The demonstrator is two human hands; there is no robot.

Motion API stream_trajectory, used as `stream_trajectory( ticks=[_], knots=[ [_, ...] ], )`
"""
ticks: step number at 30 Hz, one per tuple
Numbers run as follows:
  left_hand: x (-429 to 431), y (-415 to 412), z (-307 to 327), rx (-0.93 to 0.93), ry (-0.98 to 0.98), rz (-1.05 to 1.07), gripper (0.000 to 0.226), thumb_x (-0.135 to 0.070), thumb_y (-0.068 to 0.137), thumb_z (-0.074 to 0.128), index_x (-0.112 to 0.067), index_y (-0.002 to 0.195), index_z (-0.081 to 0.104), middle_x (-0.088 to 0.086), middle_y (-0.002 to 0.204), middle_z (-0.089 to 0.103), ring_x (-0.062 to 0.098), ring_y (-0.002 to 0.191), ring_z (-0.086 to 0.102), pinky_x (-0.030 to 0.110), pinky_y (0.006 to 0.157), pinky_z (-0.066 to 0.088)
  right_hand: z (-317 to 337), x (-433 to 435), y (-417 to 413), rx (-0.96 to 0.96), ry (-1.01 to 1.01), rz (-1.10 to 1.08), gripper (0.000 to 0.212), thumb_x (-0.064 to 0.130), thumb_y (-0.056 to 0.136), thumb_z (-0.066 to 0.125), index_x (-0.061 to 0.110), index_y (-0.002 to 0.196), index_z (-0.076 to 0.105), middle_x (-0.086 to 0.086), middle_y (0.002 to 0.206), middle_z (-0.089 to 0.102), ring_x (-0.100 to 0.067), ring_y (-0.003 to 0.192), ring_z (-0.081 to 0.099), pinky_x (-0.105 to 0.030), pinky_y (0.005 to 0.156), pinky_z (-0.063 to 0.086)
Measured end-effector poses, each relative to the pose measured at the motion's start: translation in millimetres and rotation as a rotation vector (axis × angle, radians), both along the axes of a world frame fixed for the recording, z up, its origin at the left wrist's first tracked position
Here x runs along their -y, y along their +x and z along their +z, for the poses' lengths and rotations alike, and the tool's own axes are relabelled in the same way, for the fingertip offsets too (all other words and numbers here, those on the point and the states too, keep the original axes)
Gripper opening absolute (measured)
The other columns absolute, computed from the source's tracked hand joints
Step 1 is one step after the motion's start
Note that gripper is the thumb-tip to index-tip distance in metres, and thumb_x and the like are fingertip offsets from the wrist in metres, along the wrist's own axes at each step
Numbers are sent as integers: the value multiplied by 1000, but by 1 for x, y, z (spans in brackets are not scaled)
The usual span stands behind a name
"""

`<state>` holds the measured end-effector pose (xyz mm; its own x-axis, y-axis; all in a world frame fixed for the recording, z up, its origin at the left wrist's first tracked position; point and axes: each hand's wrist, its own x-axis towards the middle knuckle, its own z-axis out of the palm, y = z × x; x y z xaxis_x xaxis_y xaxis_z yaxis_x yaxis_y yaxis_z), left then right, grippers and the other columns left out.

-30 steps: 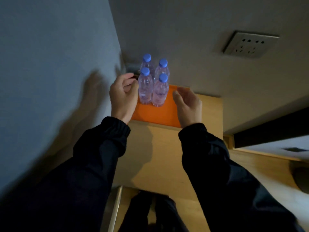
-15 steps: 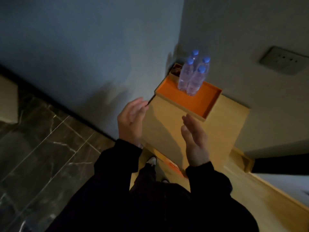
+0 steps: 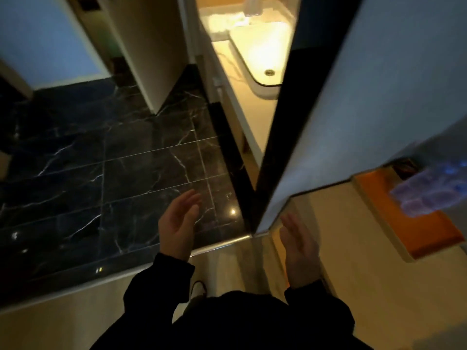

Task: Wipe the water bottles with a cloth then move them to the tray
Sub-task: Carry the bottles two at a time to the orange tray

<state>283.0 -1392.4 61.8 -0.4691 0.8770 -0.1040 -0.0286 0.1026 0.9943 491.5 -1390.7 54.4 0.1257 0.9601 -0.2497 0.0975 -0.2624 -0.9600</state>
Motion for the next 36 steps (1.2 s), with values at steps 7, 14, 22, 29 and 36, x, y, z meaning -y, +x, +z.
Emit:
stream_trajectory(
  ticks=[7,14,22,29,36],
  knots=[
    [26,-153,-5,-49,-26,216,26,-9,90,56,-27,109,60,-3,108,68,10,101,66,34,92,54,-7,-30,-127,54,44,65,38,12,93,50,8,131,49,-6,130,56,-6,115,53,-4,82,41],
    [7,-239,-9,-29,-7,330,30,-1,92,48,-25,105,60,-3,105,67,9,98,67,26,86,56,-5,-71,-203,43,3,51,39,11,93,50,8,132,49,-11,131,57,-21,122,52,-8,82,48],
    [-90,-286,-26,21,-49,332,27,0,92,48,-13,113,59,-1,104,67,9,98,65,21,84,55,-17,-170,-262,-15,-34,27,39,12,93,50,9,132,48,-6,127,57,-15,117,52,-16,84,41],
    [-250,-346,-26,-4,-46,278,28,-16,84,55,-15,111,60,-3,103,69,17,99,66,32,86,54,-23,-320,-310,-117,-20,-70,37,18,92,53,15,129,52,-5,124,62,-18,116,57,-34,100,44],
    [-398,-390,-14,-62,-31,203,23,-11,90,54,-20,109,60,-2,105,68,18,100,66,36,89,52,-7,-454,-345,0,83,-41,39,9,92,51,7,131,49,-8,129,57,-17,118,53,-3,78,45]
  ],
)
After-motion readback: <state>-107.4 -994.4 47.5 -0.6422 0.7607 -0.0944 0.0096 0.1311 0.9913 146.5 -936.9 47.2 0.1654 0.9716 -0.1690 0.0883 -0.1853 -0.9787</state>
